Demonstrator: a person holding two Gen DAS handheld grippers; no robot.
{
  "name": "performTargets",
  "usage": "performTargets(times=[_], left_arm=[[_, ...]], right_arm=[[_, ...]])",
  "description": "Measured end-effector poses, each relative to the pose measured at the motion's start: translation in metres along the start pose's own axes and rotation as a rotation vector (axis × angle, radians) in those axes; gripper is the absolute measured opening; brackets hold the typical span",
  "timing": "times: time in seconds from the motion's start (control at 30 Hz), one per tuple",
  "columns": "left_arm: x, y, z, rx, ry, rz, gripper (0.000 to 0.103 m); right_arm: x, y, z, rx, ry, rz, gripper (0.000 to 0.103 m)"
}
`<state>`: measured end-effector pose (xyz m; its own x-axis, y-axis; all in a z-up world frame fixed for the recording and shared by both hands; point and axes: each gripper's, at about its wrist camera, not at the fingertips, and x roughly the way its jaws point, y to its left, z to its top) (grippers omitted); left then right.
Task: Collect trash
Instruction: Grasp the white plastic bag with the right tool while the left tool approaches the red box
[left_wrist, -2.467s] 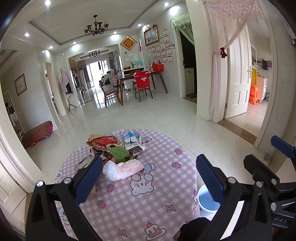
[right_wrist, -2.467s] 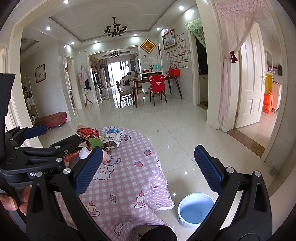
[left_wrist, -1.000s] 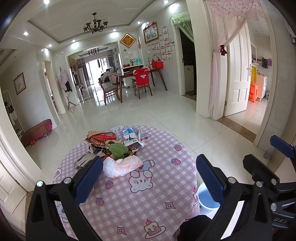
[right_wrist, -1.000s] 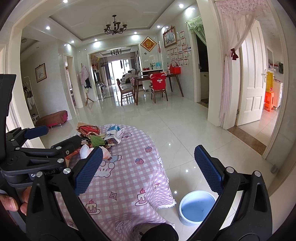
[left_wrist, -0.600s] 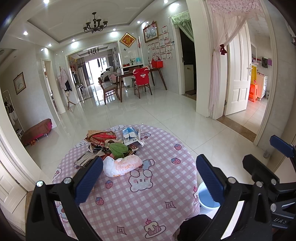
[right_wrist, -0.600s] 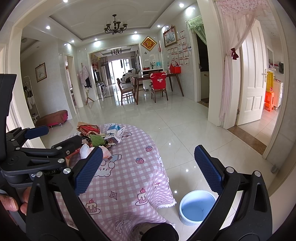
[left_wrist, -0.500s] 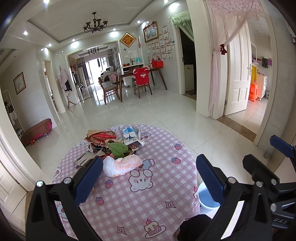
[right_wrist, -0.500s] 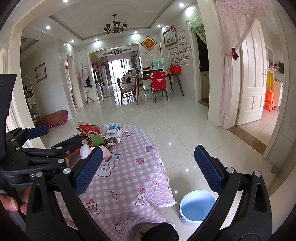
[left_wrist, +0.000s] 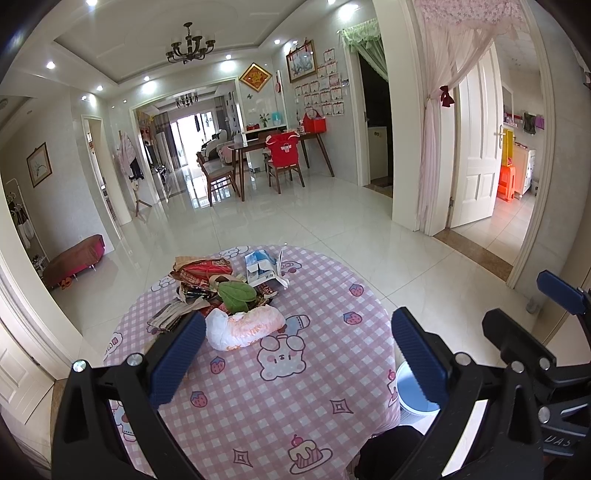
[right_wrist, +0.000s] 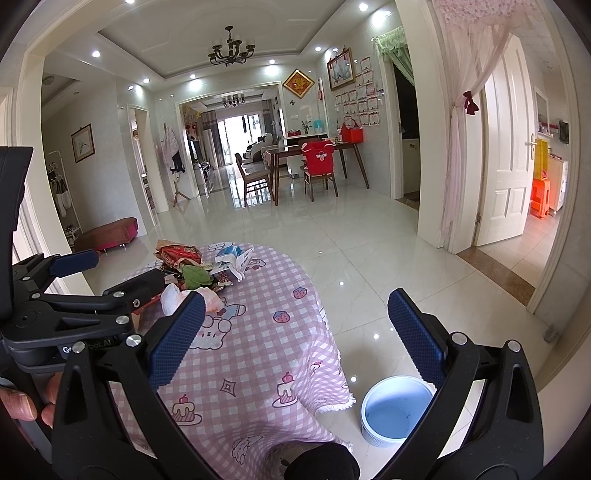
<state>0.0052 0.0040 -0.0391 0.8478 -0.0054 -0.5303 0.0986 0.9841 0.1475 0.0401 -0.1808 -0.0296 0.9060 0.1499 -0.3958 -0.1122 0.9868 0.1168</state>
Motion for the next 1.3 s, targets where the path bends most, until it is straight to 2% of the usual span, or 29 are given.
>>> performTargets(times=[0.3,0.57,0.77,1.0,1.1,1.2,1.3], left_arm=[[0.012,0.005,-0.006,-0.005,0.025,-0.001,0.099],[0.035,0.023,-0.009,-0.041,0.090,0.011,0.099],[0.074,0.062,-0.030,-0.117,0.185,0.032,0.099],[0.118,0.151,-0.066,-0.301,0.288,0.101,0.099],[0.129,0.171,-0.076,-0.300,0.297,0.127,0.099],[0.137,0.176,-0.081,-0.263,0.309,0.120,0.099],[0.148,0.183,-0.086,-0.248,0.316,0.151,0.099]], right_arm=[[0.007,0.005,-0.007,0.009,0.019,0.009,0.097],[0.039,0.008,-0.003,-0.002,0.072,0.038,0.097],[0.086,0.023,-0.009,-0.013,0.157,0.068,0.097],[0.141,0.051,-0.022,-0.031,0.251,0.113,0.097],[0.163,0.065,-0.027,-0.046,0.281,0.126,0.097],[0.184,0.077,-0.032,-0.060,0.308,0.136,0.097],[0.209,0.094,-0.035,-0.086,0.336,0.162,0.097]])
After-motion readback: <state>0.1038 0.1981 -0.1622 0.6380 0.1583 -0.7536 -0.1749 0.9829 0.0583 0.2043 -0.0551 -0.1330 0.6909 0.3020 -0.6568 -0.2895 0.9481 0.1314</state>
